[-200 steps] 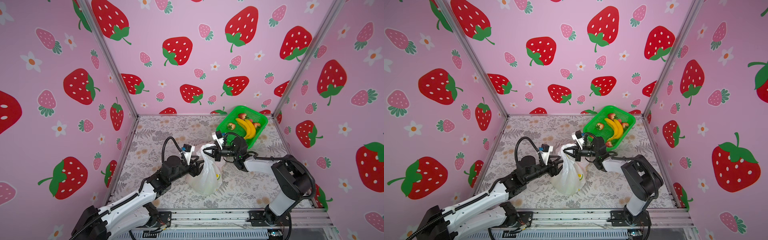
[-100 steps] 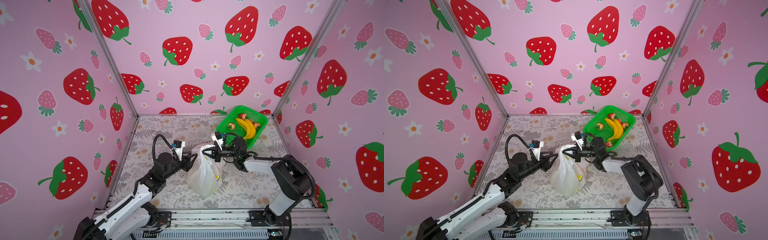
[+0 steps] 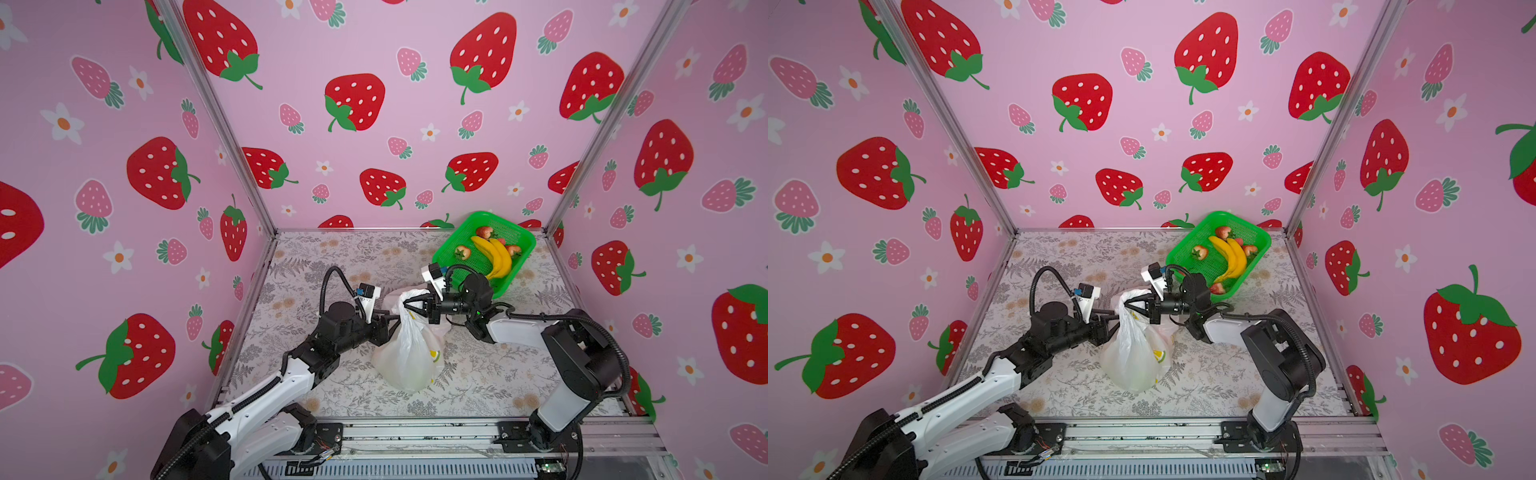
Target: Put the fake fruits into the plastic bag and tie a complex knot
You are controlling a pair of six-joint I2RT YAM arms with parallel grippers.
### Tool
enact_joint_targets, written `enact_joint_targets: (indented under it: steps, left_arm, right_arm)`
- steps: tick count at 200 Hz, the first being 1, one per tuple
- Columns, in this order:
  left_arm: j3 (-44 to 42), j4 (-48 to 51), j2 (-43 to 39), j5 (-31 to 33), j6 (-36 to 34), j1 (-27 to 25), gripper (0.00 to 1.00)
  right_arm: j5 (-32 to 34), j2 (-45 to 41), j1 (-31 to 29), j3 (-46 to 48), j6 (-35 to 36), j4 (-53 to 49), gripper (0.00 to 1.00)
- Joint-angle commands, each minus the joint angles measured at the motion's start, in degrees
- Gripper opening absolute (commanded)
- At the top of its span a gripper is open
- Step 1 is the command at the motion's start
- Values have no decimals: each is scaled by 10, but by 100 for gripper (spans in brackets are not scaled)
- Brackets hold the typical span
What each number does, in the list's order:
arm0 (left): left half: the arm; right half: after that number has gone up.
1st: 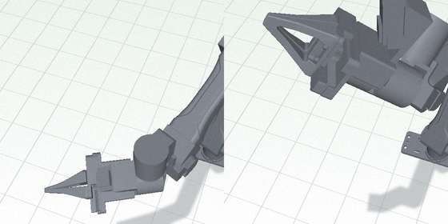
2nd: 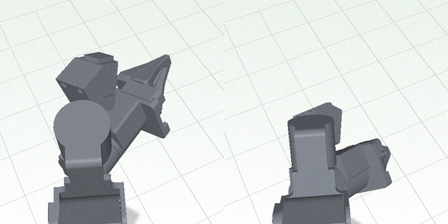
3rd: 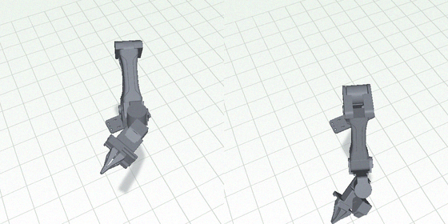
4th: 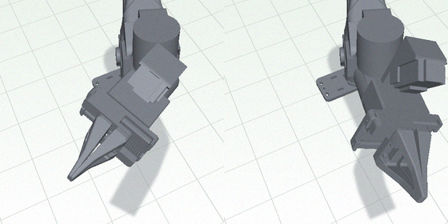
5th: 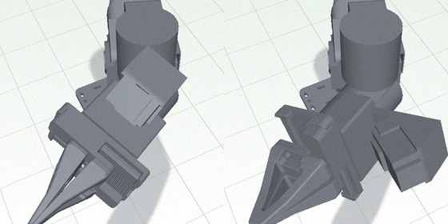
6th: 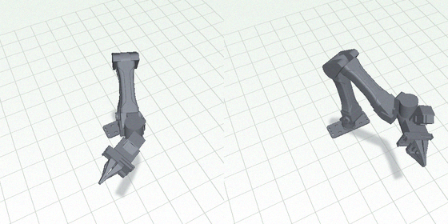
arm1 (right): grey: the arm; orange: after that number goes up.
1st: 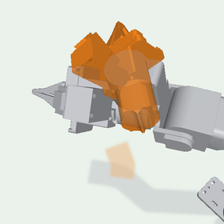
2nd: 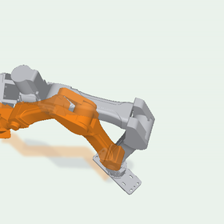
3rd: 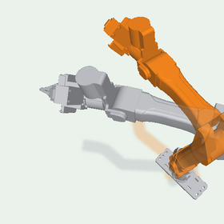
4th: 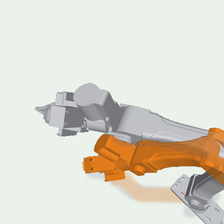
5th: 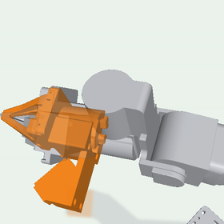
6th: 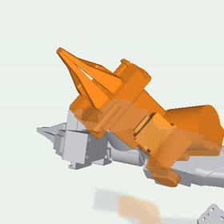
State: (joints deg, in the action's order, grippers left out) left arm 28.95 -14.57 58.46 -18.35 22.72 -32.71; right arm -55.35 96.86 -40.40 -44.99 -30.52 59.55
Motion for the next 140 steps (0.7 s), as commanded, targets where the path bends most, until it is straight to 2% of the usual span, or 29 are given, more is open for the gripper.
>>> enact_joint_targets:
  steps: [1, 55, 82, 118, 140]
  left_arm:
    - [33, -21, 12, -22, -2, 2, 55]
    - [46, -30, 28, -21, -4, 3, 41]
    - [46, -27, 23, -11, -6, 3, 38]
    - [41, -28, 13, 3, -12, 2, 37]
    - [40, -27, 10, 9, -13, 2, 42]
  right_arm:
    - [-4, 8, -5, -19, 6, 1, 0]
    - [-5, 8, -6, -21, 13, -8, 0]
    - [-5, 9, -6, -21, 15, -10, 0]
    - [-5, 13, -8, -22, 17, -10, 0]
    - [-6, 14, -10, -21, 18, -10, 0]
